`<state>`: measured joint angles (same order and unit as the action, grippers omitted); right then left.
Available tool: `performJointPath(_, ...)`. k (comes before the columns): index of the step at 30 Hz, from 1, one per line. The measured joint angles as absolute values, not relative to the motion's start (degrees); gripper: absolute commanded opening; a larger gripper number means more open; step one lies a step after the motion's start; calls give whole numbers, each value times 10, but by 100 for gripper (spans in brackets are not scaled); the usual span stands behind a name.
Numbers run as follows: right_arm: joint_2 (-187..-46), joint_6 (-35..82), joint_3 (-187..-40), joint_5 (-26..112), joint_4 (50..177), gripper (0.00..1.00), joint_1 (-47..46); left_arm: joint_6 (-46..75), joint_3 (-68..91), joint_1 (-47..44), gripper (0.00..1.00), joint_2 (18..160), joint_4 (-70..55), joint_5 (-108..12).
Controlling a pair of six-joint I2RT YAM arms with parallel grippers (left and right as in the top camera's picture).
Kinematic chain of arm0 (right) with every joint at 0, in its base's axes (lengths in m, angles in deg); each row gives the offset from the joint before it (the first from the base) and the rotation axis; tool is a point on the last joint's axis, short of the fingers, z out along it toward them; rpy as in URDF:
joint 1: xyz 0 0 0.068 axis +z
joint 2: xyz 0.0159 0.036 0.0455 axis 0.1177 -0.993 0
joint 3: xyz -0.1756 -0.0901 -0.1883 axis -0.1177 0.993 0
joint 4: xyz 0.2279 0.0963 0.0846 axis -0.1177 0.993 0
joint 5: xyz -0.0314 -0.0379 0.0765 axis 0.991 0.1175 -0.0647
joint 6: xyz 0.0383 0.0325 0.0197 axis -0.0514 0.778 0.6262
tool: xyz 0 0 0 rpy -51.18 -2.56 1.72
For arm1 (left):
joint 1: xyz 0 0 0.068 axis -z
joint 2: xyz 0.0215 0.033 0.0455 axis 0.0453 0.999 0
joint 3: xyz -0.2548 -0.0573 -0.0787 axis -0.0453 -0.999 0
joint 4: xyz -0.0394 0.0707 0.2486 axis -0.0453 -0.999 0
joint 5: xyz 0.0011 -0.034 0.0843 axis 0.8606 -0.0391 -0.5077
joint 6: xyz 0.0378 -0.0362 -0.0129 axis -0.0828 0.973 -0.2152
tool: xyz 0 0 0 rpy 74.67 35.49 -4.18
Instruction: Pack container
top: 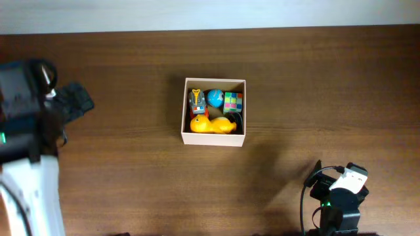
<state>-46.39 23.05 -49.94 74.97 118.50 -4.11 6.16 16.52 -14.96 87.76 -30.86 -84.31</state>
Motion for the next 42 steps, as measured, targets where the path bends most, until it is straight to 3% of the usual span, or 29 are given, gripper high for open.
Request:
performJointPath(7,-463,230,-499,747,1184,99,-41,0,-68,-106,99,682,-126,-815)
performJointPath(17,-463,231,-499,745,1184,99,-41,-13,-365,-93,99,410,-116,-772)
performJointPath(27,-463,231,-499,745,1184,99,-41,-14,-494,-57,99,277,-114,-739)
performJointPath(42,-463,231,-499,745,1184,99,-41,-15,-579,-32,99,185,-114,-738)
